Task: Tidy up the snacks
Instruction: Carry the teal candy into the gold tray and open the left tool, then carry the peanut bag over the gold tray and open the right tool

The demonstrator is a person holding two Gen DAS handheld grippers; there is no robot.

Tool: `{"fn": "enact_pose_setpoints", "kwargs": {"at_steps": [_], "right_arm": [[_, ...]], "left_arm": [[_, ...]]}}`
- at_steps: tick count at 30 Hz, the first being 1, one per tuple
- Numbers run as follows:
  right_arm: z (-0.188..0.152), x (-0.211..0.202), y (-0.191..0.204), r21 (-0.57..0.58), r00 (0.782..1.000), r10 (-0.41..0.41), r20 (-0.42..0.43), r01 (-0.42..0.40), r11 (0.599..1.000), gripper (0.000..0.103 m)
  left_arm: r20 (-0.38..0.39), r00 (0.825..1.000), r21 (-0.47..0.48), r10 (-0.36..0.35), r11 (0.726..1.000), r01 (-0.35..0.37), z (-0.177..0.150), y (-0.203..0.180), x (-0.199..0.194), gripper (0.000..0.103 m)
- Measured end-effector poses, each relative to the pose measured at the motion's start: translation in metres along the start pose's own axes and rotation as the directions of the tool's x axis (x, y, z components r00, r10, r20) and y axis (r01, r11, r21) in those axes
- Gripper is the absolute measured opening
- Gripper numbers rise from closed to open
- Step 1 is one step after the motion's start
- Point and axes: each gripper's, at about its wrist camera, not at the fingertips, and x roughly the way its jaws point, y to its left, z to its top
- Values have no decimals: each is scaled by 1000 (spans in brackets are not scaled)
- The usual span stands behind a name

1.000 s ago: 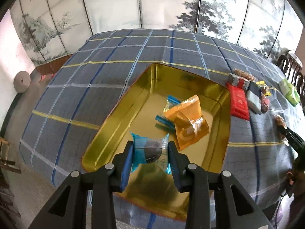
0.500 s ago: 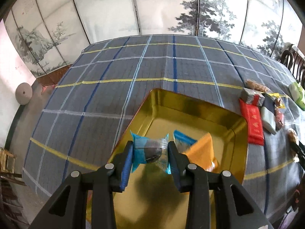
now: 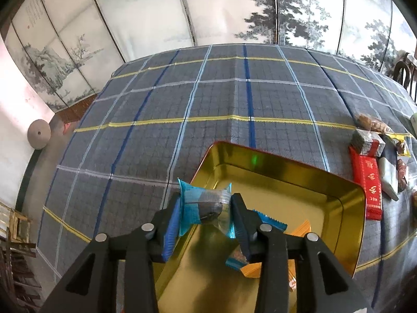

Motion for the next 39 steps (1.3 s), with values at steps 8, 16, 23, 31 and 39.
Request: {"fn": "enact_pose_setpoints", "kwargs": {"at_steps": [8,16,23,31,39], "right_arm": [[0,0,0,0,1000,-1,0,1,1000,38],[0,-1,1,-1,1000,0,0,0,1000,38],[0,-1,2,-1,1000,8,-4,-8,1000,37],[-5,-9,4,18,999,28,-25,-27,999,37],[-3,-25,11,21,999,43,-8,-43,999,37]], "left_arm": [[35,999,-31,-25,999,26,1,10,-9,52],[95,995,-86,15,996,-7,-24,14,-53,52],[142,989,-159,36,987,-13,-74,4,-100,52],[153,986,-174,69,984,-42,-105,-8,-123,52],[154,987,-134,52,990,-31,-113,-20,-125,52]]}}
